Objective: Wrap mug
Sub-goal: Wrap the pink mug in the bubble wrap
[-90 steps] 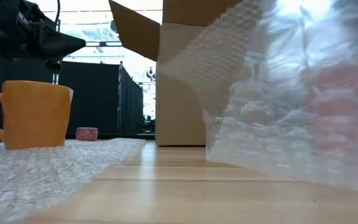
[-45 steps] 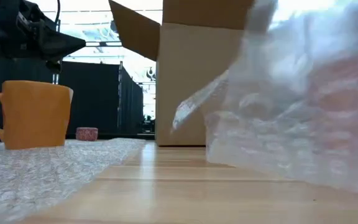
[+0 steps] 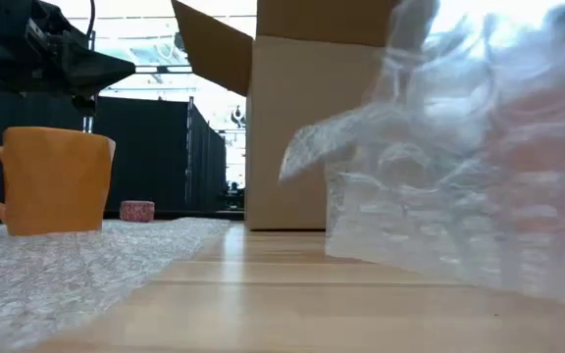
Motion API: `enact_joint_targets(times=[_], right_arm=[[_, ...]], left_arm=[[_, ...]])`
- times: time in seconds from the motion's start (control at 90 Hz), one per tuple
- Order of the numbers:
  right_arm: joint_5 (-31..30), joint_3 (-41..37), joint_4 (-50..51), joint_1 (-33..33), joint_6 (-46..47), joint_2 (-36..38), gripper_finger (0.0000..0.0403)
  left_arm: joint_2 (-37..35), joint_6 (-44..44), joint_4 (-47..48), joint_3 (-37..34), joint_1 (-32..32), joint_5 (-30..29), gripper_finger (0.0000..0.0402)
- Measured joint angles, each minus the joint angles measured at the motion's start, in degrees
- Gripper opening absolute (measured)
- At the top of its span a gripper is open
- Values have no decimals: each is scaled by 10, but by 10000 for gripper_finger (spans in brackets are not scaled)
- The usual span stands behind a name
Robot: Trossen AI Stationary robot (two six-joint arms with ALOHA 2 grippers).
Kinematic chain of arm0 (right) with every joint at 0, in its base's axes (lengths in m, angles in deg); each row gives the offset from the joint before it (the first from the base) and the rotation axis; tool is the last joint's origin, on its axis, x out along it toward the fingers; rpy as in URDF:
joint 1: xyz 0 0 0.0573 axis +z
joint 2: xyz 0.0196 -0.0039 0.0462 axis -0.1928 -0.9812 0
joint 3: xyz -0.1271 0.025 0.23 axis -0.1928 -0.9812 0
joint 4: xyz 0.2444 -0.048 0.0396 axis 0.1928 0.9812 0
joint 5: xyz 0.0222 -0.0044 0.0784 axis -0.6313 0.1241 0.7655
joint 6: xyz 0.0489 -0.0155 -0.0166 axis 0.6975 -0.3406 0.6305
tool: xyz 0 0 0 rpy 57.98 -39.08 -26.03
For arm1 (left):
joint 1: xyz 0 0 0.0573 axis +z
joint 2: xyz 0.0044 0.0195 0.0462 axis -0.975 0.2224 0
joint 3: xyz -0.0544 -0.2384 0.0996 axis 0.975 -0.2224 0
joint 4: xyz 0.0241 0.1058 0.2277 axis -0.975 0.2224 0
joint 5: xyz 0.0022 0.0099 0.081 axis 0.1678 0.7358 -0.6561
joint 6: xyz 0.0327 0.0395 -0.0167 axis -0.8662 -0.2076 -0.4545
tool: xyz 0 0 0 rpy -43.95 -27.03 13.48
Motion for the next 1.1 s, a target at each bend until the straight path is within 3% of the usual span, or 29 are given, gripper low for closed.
enact_joint_targets(times=[0.233,0.422,0.644,1.1], right_arm=[[0,0,14,0,-5,-12,125],[0,0,15,0,-11,-12,143],[0,0,20,0,-16,-12,144],[0,0,25,0,-24,-12,144]], left_arm=[[7,-2,6,27,0,0,0],[62,-5,51,97,0,7,0],[207,-42,87,206,-14,13,0],[538,-98,92,412,-126,4,0]])
